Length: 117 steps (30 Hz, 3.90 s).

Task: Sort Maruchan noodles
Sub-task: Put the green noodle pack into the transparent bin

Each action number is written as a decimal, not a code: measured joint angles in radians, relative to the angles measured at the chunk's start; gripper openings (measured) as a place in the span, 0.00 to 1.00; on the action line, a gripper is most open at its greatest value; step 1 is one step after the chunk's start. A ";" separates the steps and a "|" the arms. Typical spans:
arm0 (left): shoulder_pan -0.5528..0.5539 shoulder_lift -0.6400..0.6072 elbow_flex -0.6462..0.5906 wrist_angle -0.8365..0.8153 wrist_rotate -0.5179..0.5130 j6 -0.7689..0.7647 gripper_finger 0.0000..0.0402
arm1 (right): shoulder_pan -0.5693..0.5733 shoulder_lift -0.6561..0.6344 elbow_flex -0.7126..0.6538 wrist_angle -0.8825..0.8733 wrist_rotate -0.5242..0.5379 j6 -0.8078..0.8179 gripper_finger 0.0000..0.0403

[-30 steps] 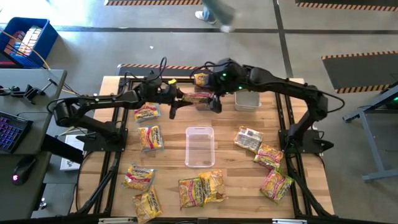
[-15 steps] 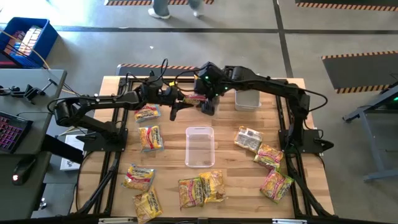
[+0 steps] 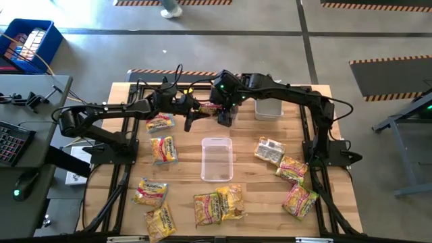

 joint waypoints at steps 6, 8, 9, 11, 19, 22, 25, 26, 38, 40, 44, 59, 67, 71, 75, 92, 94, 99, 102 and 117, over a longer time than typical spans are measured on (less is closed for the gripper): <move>0.009 -0.032 0.000 -0.039 -0.004 -0.022 0.35 | 0.002 -0.009 0.006 0.002 0.004 -0.024 0.19; 0.015 -0.062 0.000 -0.069 -0.009 -0.023 0.39 | 0.004 -0.015 0.023 -0.025 0.016 -0.036 0.19; 0.018 -0.078 0.000 -0.083 -0.012 -0.024 0.40 | 0.006 -0.018 0.037 -0.039 0.017 -0.043 0.19; 0.020 -0.119 -0.017 -0.094 -0.011 -0.012 0.42 | 0.016 -0.021 0.060 -0.062 0.027 -0.059 0.20; -0.003 -0.246 -0.201 0.045 -0.086 -0.013 0.39 | 0.114 -0.022 0.077 -0.149 0.056 -0.049 0.20; -0.013 -0.278 -0.273 0.136 -0.137 -0.038 0.36 | 0.163 -0.022 0.056 -0.156 0.045 0.007 0.20; -0.017 -0.300 -0.331 0.193 -0.141 -0.063 0.34 | 0.215 -0.022 0.040 -0.156 0.041 0.070 0.20; -0.018 -0.305 -0.345 0.205 -0.141 -0.073 0.33 | 0.232 -0.022 0.033 -0.150 0.041 0.093 0.20; -0.045 -0.311 -0.399 0.263 -0.189 -0.076 0.30 | 0.308 -0.021 -0.221 0.089 0.062 0.217 0.20; -0.045 -0.311 -0.399 0.275 -0.189 -0.076 0.30 | 0.300 -0.021 -0.264 0.114 0.080 0.216 0.20; -0.045 -0.311 -0.399 0.292 -0.191 -0.074 0.30 | 0.282 -0.020 -0.326 0.152 0.118 0.208 0.20; -0.045 -0.311 -0.399 0.301 -0.192 -0.039 0.30 | 0.233 -0.017 -0.427 0.270 0.140 0.180 0.21; -0.045 -0.311 -0.399 0.302 -0.192 -0.039 0.30 | 0.227 0.030 -0.427 0.275 0.140 0.142 0.21; -0.045 -0.311 -0.399 0.302 -0.192 -0.040 0.30 | 0.227 0.047 -0.427 0.278 0.143 0.134 0.21; -0.045 -0.311 -0.399 0.302 -0.192 -0.040 0.30 | 0.227 0.050 -0.427 0.283 0.164 0.122 0.21; -0.045 -0.311 -0.399 0.302 -0.193 -0.040 0.30 | 0.236 0.053 -0.427 0.295 0.206 0.098 0.41; -0.045 -0.311 -0.399 0.302 -0.192 -0.040 0.30 | 0.236 0.053 -0.427 0.294 0.217 0.097 0.46; -0.045 -0.311 -0.399 0.302 -0.192 -0.040 0.30 | 0.235 0.051 -0.427 0.292 0.221 0.099 0.48; -0.045 -0.311 -0.399 0.302 -0.192 -0.040 0.30 | 0.235 0.046 -0.415 0.260 0.226 0.105 0.49; -0.045 -0.311 -0.399 0.302 -0.192 -0.040 0.30 | 0.205 0.047 -0.360 0.116 0.224 0.313 0.49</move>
